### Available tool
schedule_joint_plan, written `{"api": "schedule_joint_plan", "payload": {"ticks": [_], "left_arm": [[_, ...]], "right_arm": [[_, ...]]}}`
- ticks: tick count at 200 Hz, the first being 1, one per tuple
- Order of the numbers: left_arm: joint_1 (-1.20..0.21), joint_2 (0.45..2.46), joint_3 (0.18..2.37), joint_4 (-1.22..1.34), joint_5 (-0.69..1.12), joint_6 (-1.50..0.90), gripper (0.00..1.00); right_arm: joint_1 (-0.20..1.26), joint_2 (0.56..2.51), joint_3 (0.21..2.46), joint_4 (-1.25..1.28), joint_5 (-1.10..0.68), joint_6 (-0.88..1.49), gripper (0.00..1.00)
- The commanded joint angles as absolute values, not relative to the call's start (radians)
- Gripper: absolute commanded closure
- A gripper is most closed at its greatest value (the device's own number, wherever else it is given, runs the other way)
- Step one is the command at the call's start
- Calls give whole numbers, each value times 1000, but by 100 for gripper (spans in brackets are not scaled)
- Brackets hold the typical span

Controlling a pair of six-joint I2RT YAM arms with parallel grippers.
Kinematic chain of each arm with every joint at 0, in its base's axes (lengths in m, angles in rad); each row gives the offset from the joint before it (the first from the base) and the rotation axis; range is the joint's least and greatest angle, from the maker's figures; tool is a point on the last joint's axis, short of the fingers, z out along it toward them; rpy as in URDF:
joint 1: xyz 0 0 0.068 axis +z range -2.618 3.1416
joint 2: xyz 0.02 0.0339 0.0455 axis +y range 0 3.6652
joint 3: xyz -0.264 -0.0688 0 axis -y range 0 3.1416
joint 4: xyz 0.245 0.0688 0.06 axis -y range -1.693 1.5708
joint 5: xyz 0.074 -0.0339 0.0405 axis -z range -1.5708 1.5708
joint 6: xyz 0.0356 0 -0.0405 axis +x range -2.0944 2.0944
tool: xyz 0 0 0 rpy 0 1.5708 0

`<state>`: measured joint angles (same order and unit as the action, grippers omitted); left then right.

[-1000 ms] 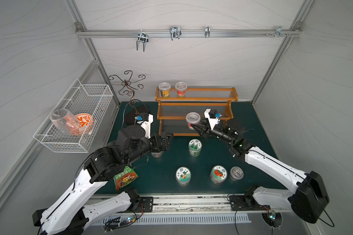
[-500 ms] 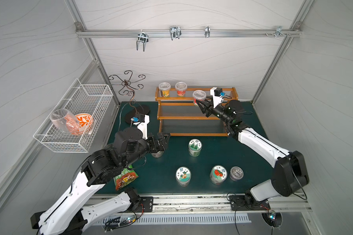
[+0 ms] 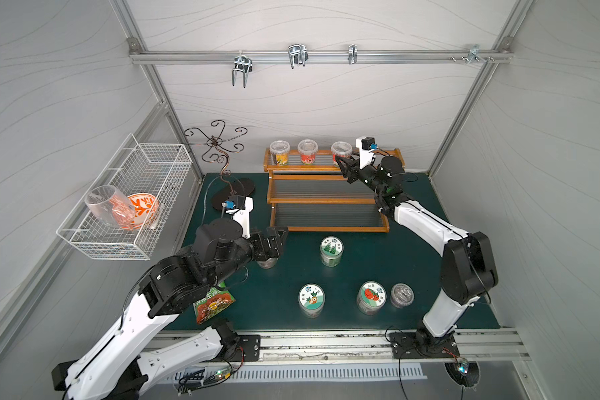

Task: Place the seed container on the shelf
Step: Place the seed jar on the shelf.

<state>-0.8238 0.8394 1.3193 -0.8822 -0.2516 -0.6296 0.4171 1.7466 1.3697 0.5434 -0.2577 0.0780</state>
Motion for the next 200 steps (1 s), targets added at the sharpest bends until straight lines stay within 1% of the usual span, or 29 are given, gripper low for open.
{"api": "schedule_joint_plan", "payload": {"ticks": [1, 107, 140, 174, 200], "left_arm": [[-825, 823, 1318, -854, -271, -615, 0], [-825, 810, 1313, -860, -281, -615, 0], [-825, 811, 1317, -859, -285, -618, 0], [-826, 816, 1319, -859, -283, -618, 0], [-825, 822, 1324, -861, -294, -623, 0]], "right_arm": [[416, 1769, 1409, 541, -244, 55, 50], [417, 1844, 1483, 474, -218, 8, 48], [416, 1853, 1494, 466, -209, 4, 44], [417, 1845, 1484, 461, -201, -5, 37], [417, 1832, 1471, 449, -196, -9, 23]]}}
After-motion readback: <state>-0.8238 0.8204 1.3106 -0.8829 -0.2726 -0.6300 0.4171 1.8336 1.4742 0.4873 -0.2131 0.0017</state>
